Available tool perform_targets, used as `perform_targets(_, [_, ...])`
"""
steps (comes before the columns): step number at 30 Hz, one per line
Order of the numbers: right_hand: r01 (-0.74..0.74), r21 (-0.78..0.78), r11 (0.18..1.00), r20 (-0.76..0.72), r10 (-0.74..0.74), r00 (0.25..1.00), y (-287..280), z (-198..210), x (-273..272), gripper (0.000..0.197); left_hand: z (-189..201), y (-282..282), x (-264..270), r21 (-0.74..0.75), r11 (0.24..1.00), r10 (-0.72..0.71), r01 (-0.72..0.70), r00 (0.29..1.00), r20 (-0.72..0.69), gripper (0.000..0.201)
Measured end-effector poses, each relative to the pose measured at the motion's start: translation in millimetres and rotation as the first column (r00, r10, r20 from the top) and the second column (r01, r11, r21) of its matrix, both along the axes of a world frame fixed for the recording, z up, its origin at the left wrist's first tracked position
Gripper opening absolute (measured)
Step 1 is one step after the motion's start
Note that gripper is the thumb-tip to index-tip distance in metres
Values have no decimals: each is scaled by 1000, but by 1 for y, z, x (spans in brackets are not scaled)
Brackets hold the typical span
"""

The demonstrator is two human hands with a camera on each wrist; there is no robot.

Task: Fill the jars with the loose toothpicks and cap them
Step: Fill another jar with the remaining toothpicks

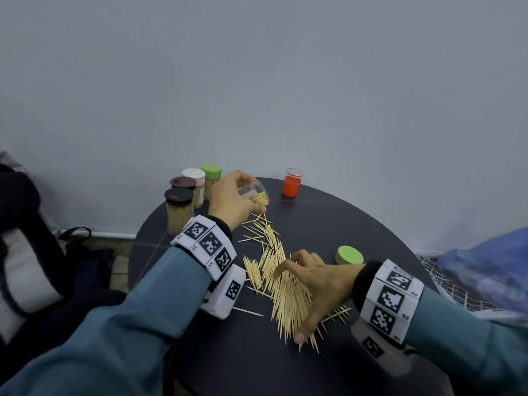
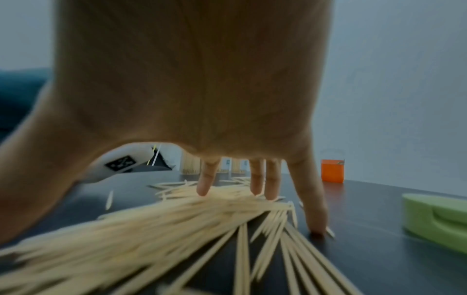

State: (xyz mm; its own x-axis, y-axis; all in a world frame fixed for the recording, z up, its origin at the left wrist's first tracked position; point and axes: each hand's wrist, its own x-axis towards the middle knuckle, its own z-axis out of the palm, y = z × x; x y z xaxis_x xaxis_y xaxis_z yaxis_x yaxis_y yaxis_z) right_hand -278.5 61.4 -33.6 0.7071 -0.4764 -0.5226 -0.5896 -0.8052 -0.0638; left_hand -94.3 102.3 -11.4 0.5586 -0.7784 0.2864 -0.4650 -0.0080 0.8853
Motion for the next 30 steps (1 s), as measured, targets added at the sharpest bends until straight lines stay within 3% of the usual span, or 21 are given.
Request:
perform_targets(12, [-36, 6, 999, 229, 34, 973, -12, -1, -3, 60, 2, 3, 3, 21, 1000, 9, -10, 1000, 29, 57])
perform_targets(20, [-382, 86, 920, 226, 355, 907, 5, 1, -18, 69, 1, 3, 4, 29, 999, 14, -15, 999, 36, 56])
perform_targets(24, [-440, 122, 890, 316, 385, 867, 3, -4, -13, 49, 0, 2, 5, 34, 999, 11, -13, 999, 48, 58])
perform_targets(30, [-394, 108, 913, 414, 319, 853, -14, -8, -3, 22, -3, 0, 8, 26, 999, 18, -20, 999, 49, 58])
